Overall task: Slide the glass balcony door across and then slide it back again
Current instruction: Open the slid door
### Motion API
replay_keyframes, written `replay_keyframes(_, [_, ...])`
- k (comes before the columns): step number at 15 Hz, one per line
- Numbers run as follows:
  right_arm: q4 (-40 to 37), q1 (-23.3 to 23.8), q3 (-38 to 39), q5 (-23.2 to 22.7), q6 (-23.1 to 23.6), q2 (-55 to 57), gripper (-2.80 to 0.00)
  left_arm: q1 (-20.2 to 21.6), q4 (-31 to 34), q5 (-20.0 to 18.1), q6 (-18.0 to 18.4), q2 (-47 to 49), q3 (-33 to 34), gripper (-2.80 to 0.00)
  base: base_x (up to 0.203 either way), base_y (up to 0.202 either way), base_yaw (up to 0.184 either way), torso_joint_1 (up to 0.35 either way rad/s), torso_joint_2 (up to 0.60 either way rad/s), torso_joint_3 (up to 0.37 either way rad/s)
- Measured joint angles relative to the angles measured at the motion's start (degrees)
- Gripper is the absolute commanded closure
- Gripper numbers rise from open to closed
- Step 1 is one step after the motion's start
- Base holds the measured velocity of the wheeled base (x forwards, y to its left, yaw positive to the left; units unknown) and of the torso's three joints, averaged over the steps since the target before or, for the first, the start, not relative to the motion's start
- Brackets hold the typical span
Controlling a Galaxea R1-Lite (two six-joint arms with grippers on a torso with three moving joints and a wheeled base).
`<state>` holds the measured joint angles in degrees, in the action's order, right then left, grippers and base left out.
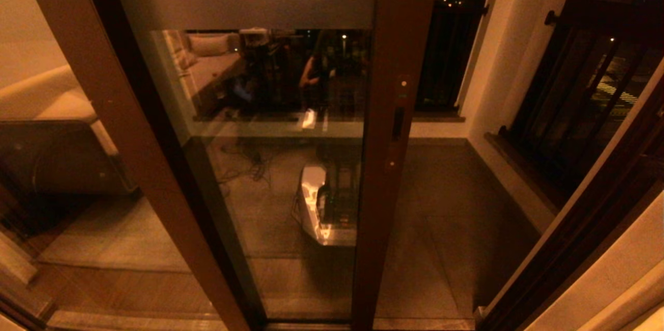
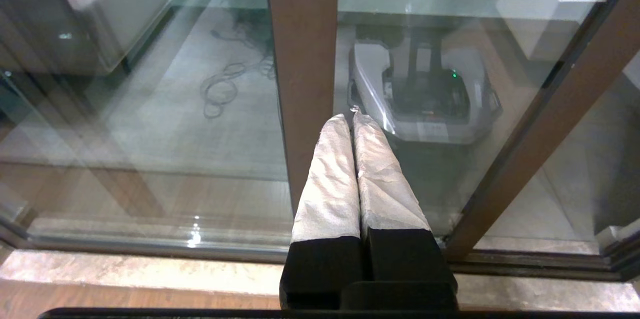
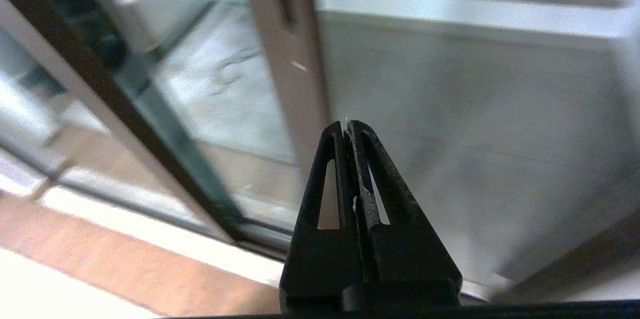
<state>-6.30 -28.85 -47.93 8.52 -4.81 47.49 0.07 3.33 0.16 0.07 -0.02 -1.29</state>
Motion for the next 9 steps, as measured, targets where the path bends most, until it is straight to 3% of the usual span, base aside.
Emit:
replay_keyframes(2, [-10.34, 2.76, -0.62, 3.27, 2.58, -10.71, 0.0, 0.0, 0.0, 0.0, 0.0, 0.0, 0.0, 0.0, 0.0, 0.0, 0.0, 0.001, 0.0, 0.014])
replay_keyframes(4, [-20.37, 10.39, -2.99, 5.02, 7.39, -19.17, 0.0, 0.0, -0.02, 0.0, 0.02, 0.0, 0.02, 0.0, 0.0, 0.0, 0.0, 0.0, 0.0, 0.0])
replay_keyframes(6, [-26.4, 17.85, -5.07, 5.68, 13.51, -25.53, 0.0, -0.02, 0.0, 0.02, 0.02, 0.0, 0.02, 0.0, 0.0, 0.0, 0.0, 0.0, 0.0, 0.0])
replay_keyframes(9, [-32.94, 22.28, -10.43, 5.93, 16.88, -29.97, 0.0, -0.03, -0.02, 0.0, 0.01, 0.0, 0.02, 0.0, 0.0, 0.0, 0.0, 0.0, 0.0, 0.0])
